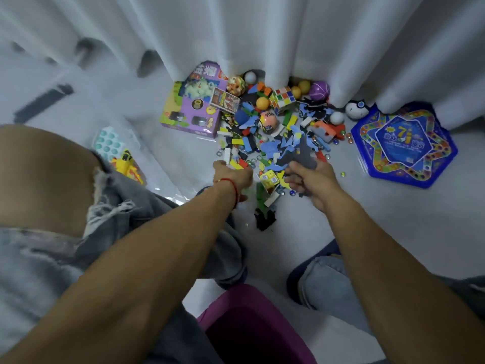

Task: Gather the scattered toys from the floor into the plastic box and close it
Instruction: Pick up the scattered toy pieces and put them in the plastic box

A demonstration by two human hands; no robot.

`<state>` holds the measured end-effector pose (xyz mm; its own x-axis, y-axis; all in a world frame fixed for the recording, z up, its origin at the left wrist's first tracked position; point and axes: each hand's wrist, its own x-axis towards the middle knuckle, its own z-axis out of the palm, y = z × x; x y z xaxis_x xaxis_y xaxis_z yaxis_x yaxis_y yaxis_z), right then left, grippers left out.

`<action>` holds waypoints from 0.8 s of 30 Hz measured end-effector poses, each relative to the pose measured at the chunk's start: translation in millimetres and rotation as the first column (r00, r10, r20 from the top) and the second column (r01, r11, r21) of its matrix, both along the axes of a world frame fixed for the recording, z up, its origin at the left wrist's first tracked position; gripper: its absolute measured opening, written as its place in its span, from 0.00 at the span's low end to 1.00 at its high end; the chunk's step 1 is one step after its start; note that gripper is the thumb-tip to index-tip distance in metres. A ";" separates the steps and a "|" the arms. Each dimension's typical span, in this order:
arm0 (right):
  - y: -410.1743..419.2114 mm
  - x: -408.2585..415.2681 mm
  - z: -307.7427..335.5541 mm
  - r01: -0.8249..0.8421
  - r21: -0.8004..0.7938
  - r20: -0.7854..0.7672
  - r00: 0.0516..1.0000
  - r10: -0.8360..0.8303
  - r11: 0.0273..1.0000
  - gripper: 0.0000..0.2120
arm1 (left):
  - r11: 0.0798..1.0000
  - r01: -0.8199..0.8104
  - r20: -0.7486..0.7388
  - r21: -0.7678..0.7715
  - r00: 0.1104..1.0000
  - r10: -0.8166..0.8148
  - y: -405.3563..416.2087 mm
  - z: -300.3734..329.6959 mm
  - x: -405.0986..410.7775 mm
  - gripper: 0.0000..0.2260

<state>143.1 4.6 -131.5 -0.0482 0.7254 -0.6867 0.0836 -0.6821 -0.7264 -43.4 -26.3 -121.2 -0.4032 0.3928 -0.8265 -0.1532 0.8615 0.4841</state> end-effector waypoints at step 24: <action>53.2 -185.7 124.8 -0.787 0.199 0.328 0.615 0.718 0.583 0.08 | 0.967 0.107 -0.346 0.229 0.938 -0.022 -31.1 170.9 -212.9 0.08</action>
